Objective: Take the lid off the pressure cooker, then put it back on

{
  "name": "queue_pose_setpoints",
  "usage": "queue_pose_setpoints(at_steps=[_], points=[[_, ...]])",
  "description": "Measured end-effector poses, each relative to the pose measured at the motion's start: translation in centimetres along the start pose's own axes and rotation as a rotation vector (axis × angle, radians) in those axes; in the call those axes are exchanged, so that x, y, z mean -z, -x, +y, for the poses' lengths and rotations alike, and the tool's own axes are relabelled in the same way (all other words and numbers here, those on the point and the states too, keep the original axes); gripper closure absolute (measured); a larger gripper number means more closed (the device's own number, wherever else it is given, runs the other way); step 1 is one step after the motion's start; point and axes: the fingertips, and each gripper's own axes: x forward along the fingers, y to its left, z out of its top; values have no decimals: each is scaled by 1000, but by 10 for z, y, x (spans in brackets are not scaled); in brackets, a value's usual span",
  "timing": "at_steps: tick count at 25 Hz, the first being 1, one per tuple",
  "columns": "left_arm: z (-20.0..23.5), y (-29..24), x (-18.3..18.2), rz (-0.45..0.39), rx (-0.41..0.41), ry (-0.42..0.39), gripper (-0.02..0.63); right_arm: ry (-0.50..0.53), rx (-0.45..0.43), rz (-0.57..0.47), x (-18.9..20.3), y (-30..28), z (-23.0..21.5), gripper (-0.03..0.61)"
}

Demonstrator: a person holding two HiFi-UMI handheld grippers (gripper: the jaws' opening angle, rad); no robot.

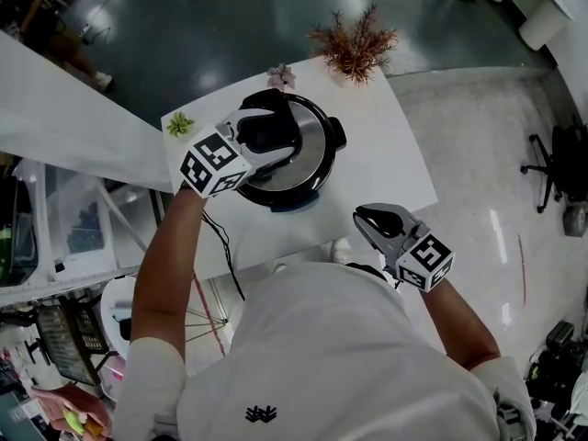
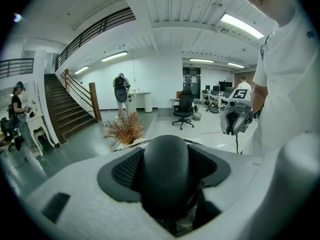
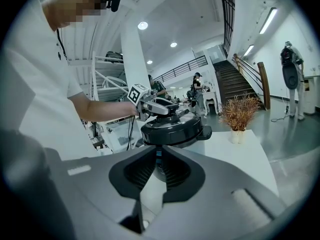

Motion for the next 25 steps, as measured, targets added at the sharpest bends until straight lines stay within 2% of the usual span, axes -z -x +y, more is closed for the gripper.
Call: queue_pose_setpoints(at_steps=[11,25], points=[[3,16,-13,-23,-16,1,318,7,-11,-8,-1,-2,2,532],[5,70,-4,-32,-93,21,318,38,-75,-3,-8,-21,25,532]])
